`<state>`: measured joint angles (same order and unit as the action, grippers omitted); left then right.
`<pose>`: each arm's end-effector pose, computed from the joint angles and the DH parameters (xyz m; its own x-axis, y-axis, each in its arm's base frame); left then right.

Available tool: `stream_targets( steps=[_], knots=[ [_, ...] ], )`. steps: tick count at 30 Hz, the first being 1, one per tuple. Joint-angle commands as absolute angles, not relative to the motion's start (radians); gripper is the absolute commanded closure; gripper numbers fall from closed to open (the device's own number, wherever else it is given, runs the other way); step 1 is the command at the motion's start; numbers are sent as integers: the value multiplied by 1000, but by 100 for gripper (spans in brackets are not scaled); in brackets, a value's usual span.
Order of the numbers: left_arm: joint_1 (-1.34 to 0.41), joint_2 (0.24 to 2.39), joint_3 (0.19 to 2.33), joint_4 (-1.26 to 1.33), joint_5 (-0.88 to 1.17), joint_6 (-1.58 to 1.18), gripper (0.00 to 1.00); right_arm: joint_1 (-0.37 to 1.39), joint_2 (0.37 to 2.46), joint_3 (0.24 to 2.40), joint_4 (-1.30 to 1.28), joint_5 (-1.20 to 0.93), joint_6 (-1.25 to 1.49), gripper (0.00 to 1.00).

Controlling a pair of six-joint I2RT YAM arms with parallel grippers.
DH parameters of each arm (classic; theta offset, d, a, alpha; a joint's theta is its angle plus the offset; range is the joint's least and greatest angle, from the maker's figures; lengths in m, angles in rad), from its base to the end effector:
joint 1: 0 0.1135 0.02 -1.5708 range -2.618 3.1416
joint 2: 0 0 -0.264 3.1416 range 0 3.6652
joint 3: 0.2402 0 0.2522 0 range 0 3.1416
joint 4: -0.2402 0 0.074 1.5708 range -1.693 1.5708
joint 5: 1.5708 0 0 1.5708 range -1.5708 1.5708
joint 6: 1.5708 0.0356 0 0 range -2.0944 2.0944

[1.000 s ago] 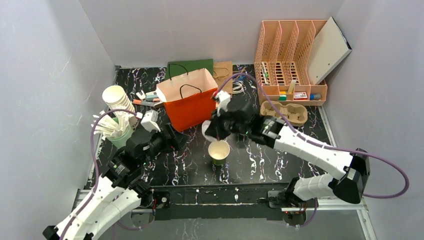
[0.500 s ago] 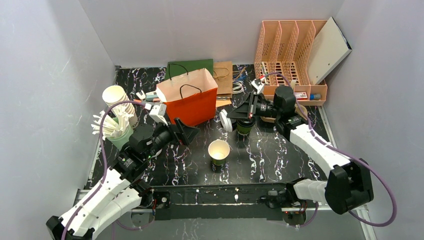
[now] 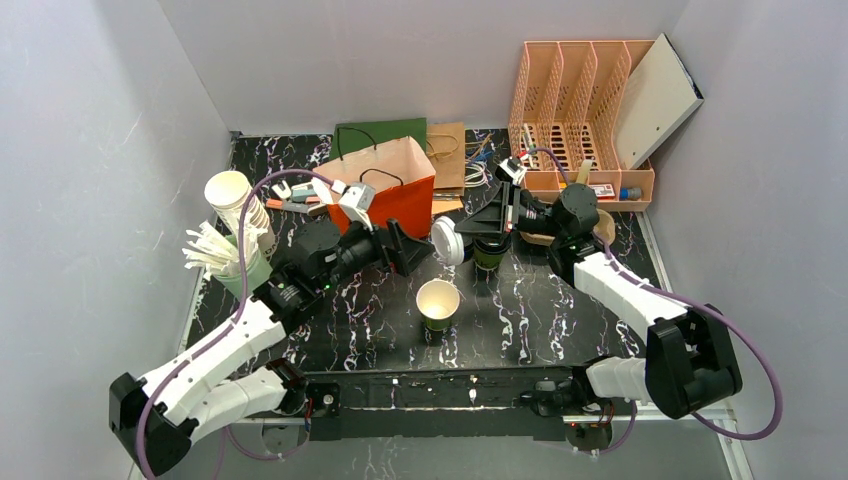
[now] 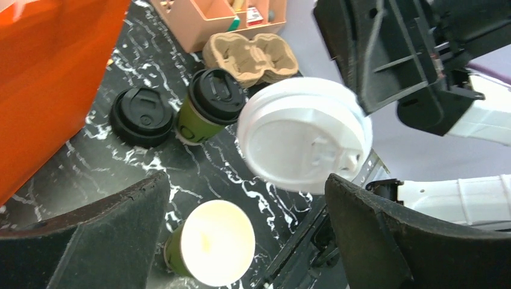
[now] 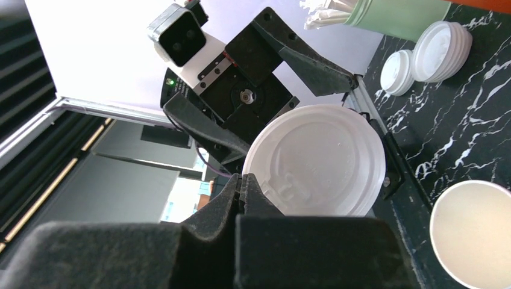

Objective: Pack the takeout coffee
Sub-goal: Close the cup lid on the coffee cup.

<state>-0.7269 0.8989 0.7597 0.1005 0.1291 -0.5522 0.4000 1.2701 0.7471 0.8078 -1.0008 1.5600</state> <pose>0.1582 -0.1468 0.3413 -0.4207 -0.3220 -0.8481 0.6278 0.5716 -0.5284 0.2402 0.1341 0.3215 -0.9515 0.1836 -0.2469 -0.2691 -0.1074 0.9571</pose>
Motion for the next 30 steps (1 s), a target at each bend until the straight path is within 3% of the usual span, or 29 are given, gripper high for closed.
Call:
stream_targets(
  steps=[1,22,30],
  knots=[
    [-754,940,827,186,164,-531,2,398,1274,729,948,-997,1659,99],
    [-779,1053,876,262,321,-571,4,396,1280,681,1041,-973,1747,99],
    [-783,1079,886,262,343,-570,19,396,1286,674,1043,-971,1745,99]
  ],
)
